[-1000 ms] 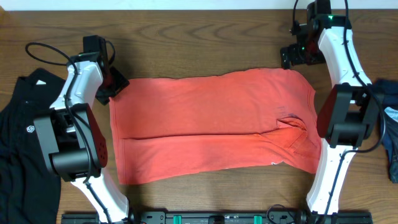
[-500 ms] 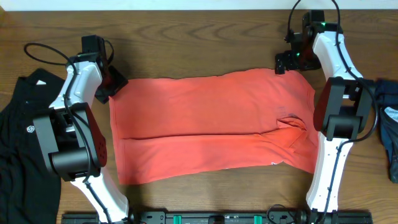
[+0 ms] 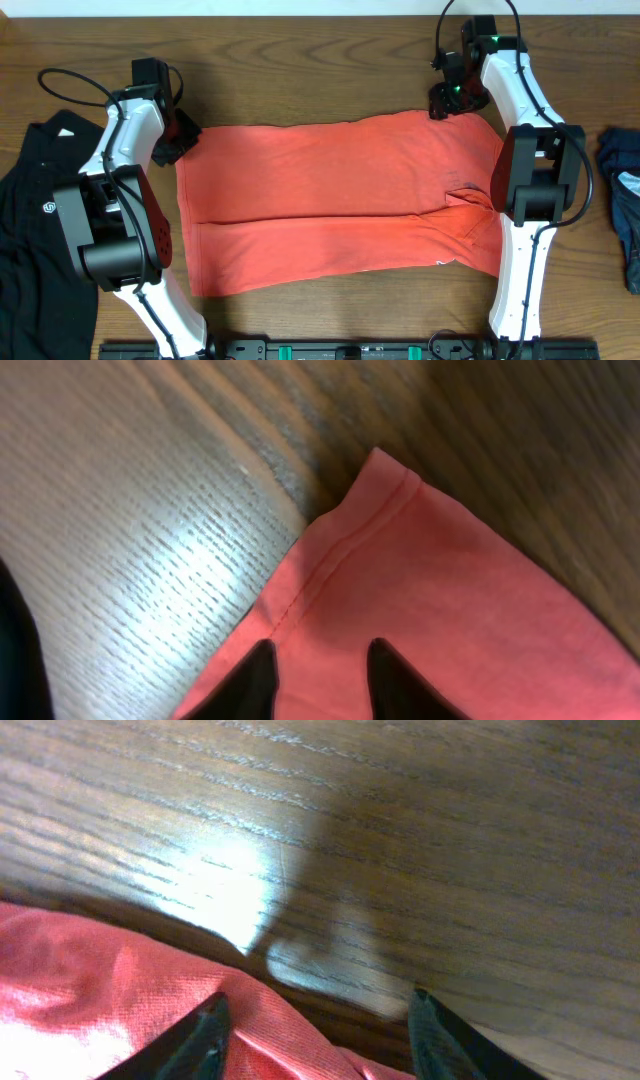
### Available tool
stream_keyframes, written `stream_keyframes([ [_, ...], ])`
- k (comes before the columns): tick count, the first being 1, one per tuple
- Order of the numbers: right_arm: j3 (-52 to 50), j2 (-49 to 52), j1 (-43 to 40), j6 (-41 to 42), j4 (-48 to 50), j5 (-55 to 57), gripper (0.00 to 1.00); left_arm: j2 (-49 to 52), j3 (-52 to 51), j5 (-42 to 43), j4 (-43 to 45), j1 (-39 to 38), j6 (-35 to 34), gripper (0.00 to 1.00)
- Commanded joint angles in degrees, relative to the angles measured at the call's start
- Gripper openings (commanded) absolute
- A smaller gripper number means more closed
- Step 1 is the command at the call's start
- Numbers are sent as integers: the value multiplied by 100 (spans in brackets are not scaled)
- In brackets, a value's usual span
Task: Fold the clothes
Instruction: 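Grasp the T-shirt's far corners with both grippers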
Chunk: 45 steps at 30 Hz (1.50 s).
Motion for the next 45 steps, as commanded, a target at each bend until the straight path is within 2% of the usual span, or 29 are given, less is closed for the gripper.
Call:
stream_keyframes([
  [1,15,286,22,-24,-37,-144,50,66,90,-111,-74,31,-162,43],
  [3,15,286,22,-22,-48,-144,50,66,90,-107,-114,31,-179,57],
  [5,15,286,22,-24,-59,-144,52,66,90,-107,-149,31,-179,60],
  [8,15,286,22,-122,-133,-144,61,68,90,-114,-188,31,-181,61],
  [12,13,286,0,-170,-227,-140,69,188,90,-114,-31,31,-396,61],
  [20,13,286,-31,-170,-553,-144,68,981,103,577,1023,31,-291,61],
  [26,13,286,-31,-168,-664,-144,67,1285,125,734,1237,31,-354,61],
  [27,13,286,-31,-168,-678,-142,65,1287,122,756,1231,31,-352,61],
  [28,13,286,-31,-168,-697,-142,61,1287,122,763,1211,31,-352,56],
  [29,13,286,-31,-170,-721,-144,55,1285,125,787,1204,31,-350,49],
  [30,13,286,-31,-170,-745,-144,49,1285,125,846,1185,31,-345,39],
  [31,13,286,-31,-170,-772,-144,39,1285,125,922,1163,31,-328,28],
  [33,13,286,-31,-170,-824,-149,20,1285,122,1056,1119,31,-286,15],
  [35,13,286,-31,-168,-866,-151,7,1285,122,1054,1071,24,-284,6],
  [36,13,286,-31,-168,-881,-170,2,1285,122,1051,1032,24,-286,6],
  [45,22,282,-33,-55,-767,-273,1,1285,122,1049,769,24,-284,6],
])
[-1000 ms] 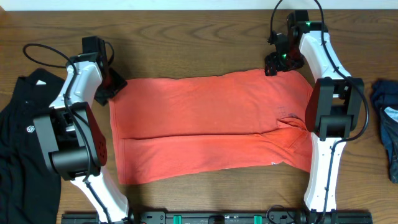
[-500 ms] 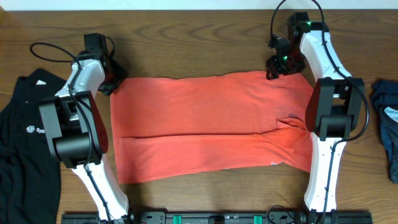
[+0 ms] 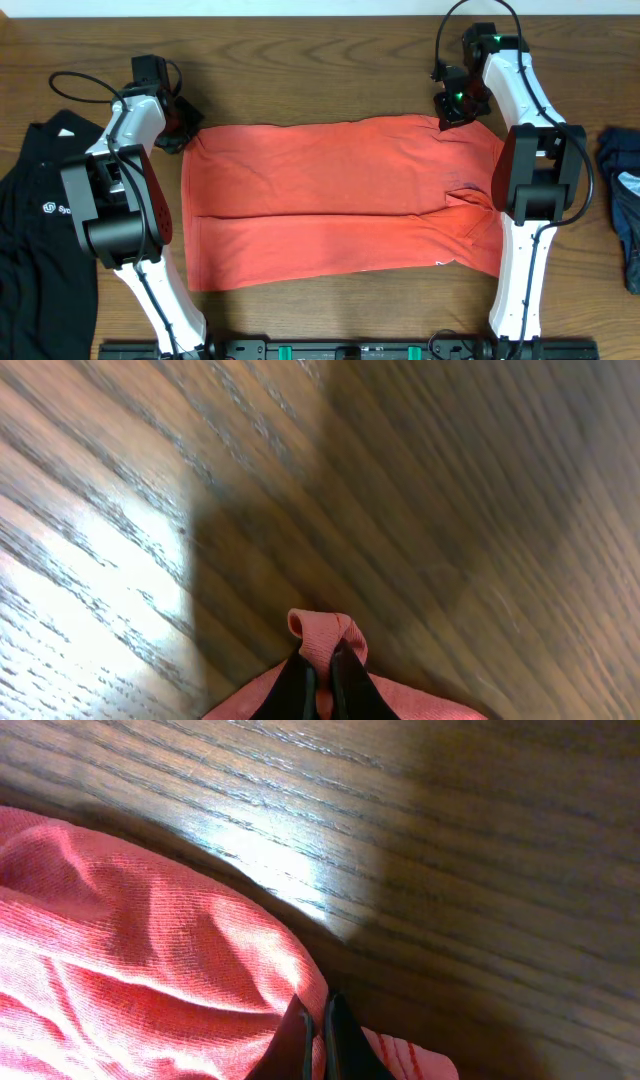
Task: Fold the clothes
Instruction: 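Grasp the T-shirt's far corners with both grippers, then fold the far half toward the robot with both grippers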
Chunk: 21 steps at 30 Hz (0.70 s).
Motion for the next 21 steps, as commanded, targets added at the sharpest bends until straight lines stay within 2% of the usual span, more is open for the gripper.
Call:
stream_keyframes([
  [1,-35,229,-2,129,101,-33,1,457,-216,186,-284,-74,15,6],
  [9,514,221,-24,232,192,-31,1,284,-216,166,-562,-107,105,6],
  [21,1373,221,-87,597,-52,208,1,-975,-214,-485,-634,-339,538,6],
])
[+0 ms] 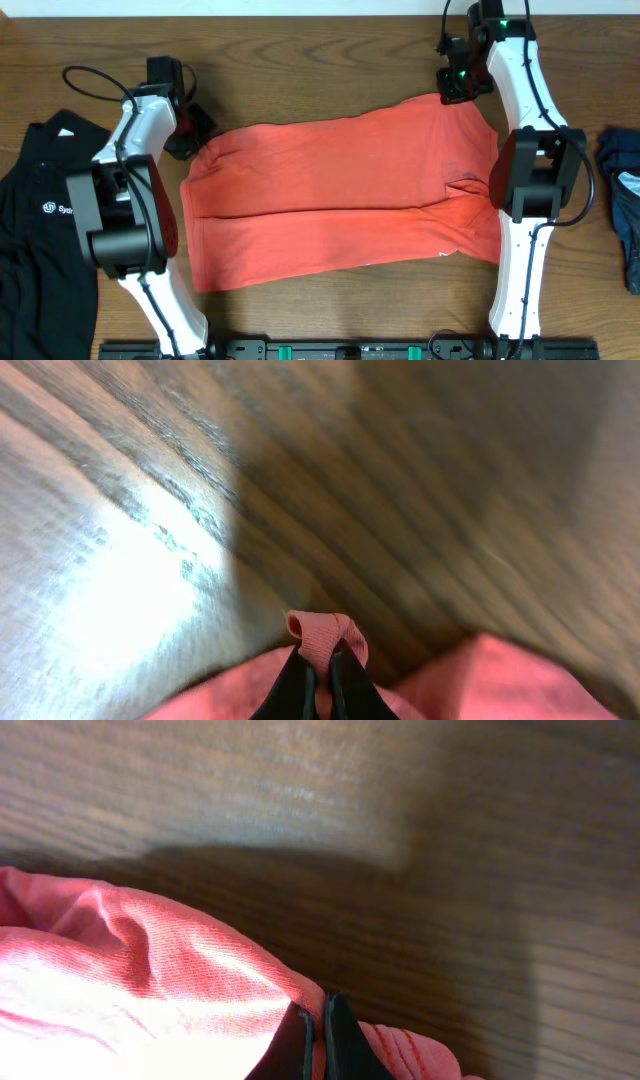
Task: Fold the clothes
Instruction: 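Fold the far half toward the robot with both grippers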
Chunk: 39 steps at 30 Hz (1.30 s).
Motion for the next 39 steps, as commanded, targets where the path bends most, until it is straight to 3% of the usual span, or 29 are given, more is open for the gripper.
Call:
stream_keyframes([
  [1,273,24,-92,197,-50,168,1,-498,-2,-249,-33,4,229,6],
  [22,396,-503,-350,343,-654,168,1,-1290,-4,-271,-468,-9,319,6],
  [39,396,-1003,-350,743,-2389,-267,1,-2277,-4,-376,-1563,-216,507,6],
])
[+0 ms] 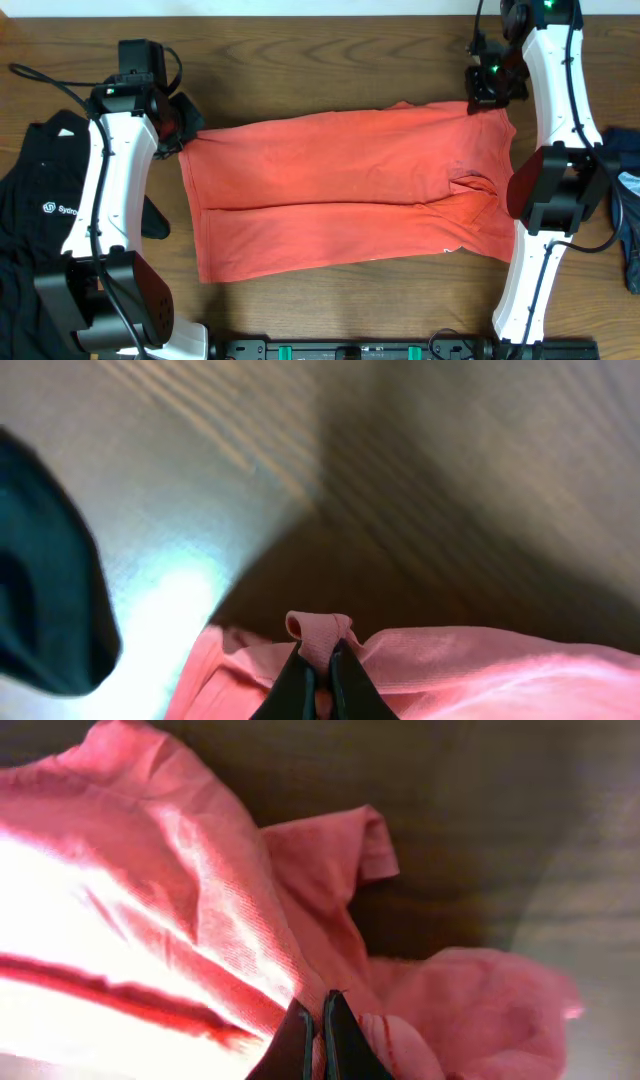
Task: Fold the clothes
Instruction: 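Fold the far half toward the robot with both grippers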
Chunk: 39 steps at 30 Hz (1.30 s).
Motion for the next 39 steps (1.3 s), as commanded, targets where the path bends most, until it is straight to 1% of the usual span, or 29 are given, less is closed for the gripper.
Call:
stream_keyframes([
  [1,94,-181,-44,299,-146,-197,2,-238,4,-107,-125,-35,85,6],
  [9,87,-597,-87,564,-177,-413,2,-822,-42,-111,-284,-35,114,6],
  [13,9,-772,-85,713,-190,-396,2,-1027,-343,-109,-286,-35,129,6],
  [16,-284,-984,-81,866,-63,-254,2,-1106,-616,-111,-195,-35,131,6],
  [18,-793,-1231,-85,938,216,-162,2,-1158,-831,-111,-42,-33,149,6],
  [20,-1558,-1589,-85,1040,708,-133,2,-1169,-973,-107,66,-39,151,6],
  [25,-4328,-3134,-74,1353,2695,-107,1,-1169,-1220,-105,205,-57,175,6],
  [28,-5351,-3842,-76,1355,3320,-101,1,-1176,-1233,-107,225,-125,173,6],
  [31,-5864,-4186,-76,1300,3364,42,1,-1204,-1233,-105,238,-205,173,6],
  [35,-6054,-4236,-85,1300,3158,42,1,-1375,-1233,-111,203,-369,153,6],
  [39,-6218,-4280,-85,1440,3191,7,1,-1884,-1276,-181,129,-424,63,6],
])
